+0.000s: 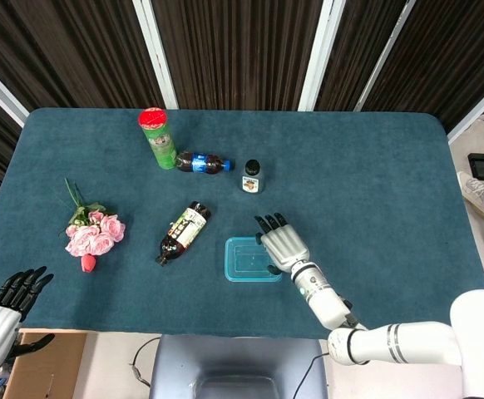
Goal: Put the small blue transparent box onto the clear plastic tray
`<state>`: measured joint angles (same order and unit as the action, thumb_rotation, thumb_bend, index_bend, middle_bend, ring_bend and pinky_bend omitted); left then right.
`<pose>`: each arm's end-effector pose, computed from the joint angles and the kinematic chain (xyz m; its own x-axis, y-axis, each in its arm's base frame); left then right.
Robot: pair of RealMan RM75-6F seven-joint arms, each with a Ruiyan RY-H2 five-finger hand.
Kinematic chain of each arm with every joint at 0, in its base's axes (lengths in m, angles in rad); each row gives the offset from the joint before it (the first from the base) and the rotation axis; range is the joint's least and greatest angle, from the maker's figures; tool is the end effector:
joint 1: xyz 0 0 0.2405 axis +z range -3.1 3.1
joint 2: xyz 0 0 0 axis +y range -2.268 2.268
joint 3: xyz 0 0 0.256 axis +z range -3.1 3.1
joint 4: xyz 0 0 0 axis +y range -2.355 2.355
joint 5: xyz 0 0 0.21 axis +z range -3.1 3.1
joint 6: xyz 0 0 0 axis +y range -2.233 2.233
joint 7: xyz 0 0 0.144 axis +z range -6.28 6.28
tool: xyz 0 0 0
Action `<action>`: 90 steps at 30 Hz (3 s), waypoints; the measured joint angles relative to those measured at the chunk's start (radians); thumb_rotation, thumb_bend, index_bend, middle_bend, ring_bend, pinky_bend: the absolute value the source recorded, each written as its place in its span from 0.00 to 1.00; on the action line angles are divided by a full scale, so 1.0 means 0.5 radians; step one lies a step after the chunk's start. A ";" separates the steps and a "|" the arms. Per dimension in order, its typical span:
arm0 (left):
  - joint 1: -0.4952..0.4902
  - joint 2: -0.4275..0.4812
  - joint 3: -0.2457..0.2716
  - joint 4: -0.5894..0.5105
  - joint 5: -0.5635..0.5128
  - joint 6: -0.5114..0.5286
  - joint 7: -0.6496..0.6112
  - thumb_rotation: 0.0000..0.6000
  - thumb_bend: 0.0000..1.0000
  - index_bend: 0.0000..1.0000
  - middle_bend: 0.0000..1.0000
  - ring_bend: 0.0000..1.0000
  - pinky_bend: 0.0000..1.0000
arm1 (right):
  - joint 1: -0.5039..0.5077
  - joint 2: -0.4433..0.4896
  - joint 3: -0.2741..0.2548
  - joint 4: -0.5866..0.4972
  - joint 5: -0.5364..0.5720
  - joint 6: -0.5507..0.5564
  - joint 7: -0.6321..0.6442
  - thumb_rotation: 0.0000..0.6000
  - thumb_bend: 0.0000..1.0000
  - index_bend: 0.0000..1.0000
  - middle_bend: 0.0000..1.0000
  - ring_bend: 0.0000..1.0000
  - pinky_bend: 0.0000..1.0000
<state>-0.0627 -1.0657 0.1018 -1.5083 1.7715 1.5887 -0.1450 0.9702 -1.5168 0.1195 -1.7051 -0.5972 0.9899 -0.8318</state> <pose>-0.3097 0.1388 0.1624 0.4127 0.0870 0.9067 0.8907 -0.2466 -0.3818 -0.1022 -0.3313 -0.0316 0.6539 -0.3636 0.6635 -0.7518 -0.4108 0.5158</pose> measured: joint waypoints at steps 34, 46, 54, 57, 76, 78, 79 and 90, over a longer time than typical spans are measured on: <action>-0.033 -0.008 -0.021 -0.008 -0.054 -0.053 0.009 1.00 0.46 0.00 0.02 0.02 0.10 | 0.296 0.007 -0.068 -0.074 0.461 0.088 -0.191 1.00 0.37 0.47 0.12 0.00 0.02; -0.037 -0.005 -0.020 -0.005 -0.054 -0.055 -0.003 1.00 0.46 0.00 0.02 0.02 0.10 | 0.315 -0.018 -0.077 -0.057 0.478 0.124 -0.187 1.00 0.26 0.47 0.12 0.00 0.02; -0.042 -0.003 -0.020 -0.008 -0.053 -0.060 -0.003 1.00 0.46 0.00 0.02 0.02 0.10 | 0.323 -0.008 -0.076 -0.075 0.493 0.152 -0.194 1.00 0.19 0.47 0.12 0.00 0.02; -0.044 -0.003 -0.020 -0.008 -0.054 -0.062 -0.004 1.00 0.46 0.00 0.02 0.02 0.10 | 0.324 -0.007 -0.074 -0.077 0.496 0.150 -0.189 1.00 0.16 0.47 0.12 0.00 0.02; -0.047 -0.001 -0.017 0.003 -0.051 -0.058 -0.030 1.00 0.44 0.00 0.01 0.02 0.10 | 0.323 -0.018 -0.094 -0.077 0.473 0.180 -0.198 1.00 0.00 0.48 0.12 0.00 0.04; -0.048 -0.001 -0.017 0.003 -0.049 -0.059 -0.028 1.00 0.44 0.00 0.01 0.02 0.10 | 0.321 -0.017 -0.095 -0.078 0.473 0.177 -0.196 1.00 0.00 0.48 0.12 0.00 0.04; -0.049 -0.002 -0.016 0.003 -0.048 -0.059 -0.027 1.00 0.44 0.00 0.01 0.02 0.10 | 0.320 -0.018 -0.096 -0.078 0.471 0.175 -0.195 1.00 0.00 0.48 0.12 0.00 0.04; -0.057 -0.001 -0.020 0.000 -0.050 -0.066 -0.031 1.00 0.44 0.00 0.01 0.02 0.10 | 0.309 -0.032 -0.117 -0.052 0.470 0.153 -0.190 1.00 0.00 0.48 0.12 0.00 0.05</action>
<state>-0.0913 -1.0662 0.0919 -1.5082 1.7466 1.5557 -0.1605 1.1247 -1.5328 0.0609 -1.7313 -0.3622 1.0665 -0.9267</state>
